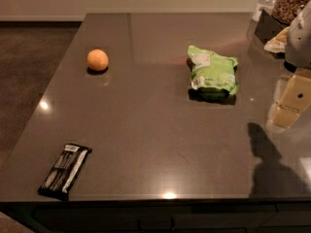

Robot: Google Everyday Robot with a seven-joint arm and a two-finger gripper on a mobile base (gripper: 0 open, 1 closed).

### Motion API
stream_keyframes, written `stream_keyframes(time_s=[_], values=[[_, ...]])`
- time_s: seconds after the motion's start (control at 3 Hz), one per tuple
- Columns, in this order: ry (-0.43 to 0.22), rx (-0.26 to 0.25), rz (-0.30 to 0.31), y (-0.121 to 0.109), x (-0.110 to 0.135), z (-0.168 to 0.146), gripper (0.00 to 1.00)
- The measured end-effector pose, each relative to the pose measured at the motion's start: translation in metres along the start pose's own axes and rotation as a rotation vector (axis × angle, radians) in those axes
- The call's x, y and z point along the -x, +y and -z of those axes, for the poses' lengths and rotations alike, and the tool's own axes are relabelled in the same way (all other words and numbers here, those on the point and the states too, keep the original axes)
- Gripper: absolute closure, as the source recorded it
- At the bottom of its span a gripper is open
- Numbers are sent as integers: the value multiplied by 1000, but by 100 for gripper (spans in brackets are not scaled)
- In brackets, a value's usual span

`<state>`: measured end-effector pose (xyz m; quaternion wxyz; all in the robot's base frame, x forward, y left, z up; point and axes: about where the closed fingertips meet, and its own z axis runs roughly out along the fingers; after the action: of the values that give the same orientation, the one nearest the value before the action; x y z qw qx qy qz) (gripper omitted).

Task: Move orange near rxbar chocolate

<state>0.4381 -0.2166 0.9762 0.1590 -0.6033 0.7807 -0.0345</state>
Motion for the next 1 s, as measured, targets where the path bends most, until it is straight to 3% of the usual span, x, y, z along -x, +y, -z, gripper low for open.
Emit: stream_keyframes(time_s=[0.33, 0.67, 1.0], values=[[0, 0, 0, 0, 0, 0, 0], [-55, 11, -4, -10, 19, -4, 0], [-151, 19, 8, -35, 59, -20, 0]])
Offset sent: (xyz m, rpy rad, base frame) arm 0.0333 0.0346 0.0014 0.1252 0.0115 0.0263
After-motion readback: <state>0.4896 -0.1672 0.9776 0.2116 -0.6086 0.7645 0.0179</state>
